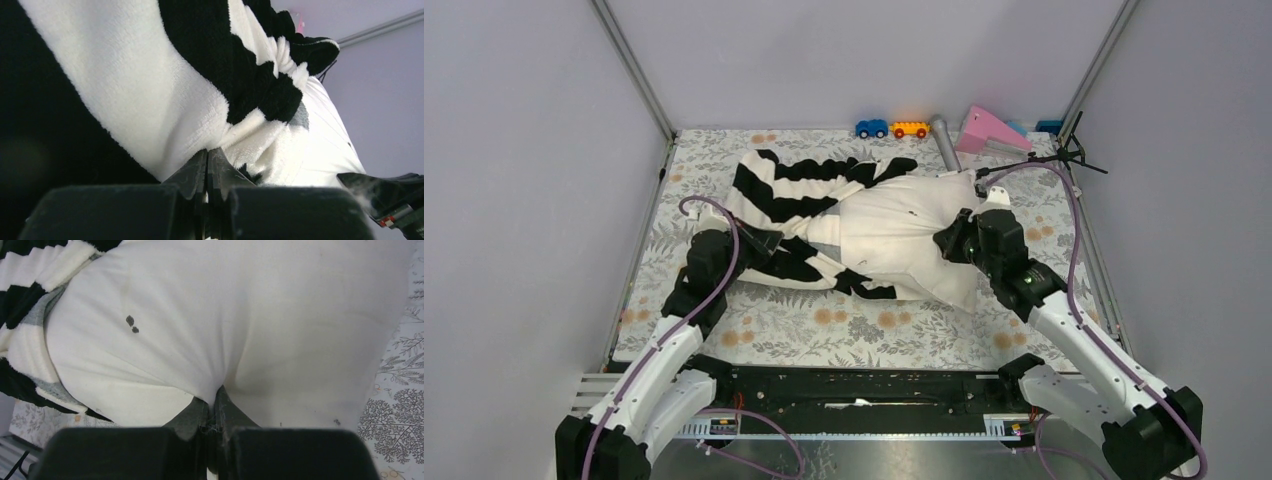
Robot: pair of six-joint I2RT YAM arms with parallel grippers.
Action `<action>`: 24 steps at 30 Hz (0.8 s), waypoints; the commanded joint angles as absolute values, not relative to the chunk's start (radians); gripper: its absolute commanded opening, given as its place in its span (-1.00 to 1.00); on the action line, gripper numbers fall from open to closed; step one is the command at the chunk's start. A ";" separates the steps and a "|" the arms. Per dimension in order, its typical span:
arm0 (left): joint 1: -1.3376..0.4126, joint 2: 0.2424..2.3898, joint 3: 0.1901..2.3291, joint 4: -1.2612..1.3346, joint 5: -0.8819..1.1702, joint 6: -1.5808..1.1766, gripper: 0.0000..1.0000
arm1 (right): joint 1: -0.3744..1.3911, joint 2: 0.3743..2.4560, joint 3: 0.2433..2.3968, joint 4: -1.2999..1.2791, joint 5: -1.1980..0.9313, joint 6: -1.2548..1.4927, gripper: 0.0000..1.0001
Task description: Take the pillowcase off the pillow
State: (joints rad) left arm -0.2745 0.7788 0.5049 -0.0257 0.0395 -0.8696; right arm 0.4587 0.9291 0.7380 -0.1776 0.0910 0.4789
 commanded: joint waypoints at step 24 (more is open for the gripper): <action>-1.113 0.864 0.798 -0.245 -0.555 -0.838 0.57 | 0.382 1.238 1.045 0.144 -0.222 0.676 -1.00</action>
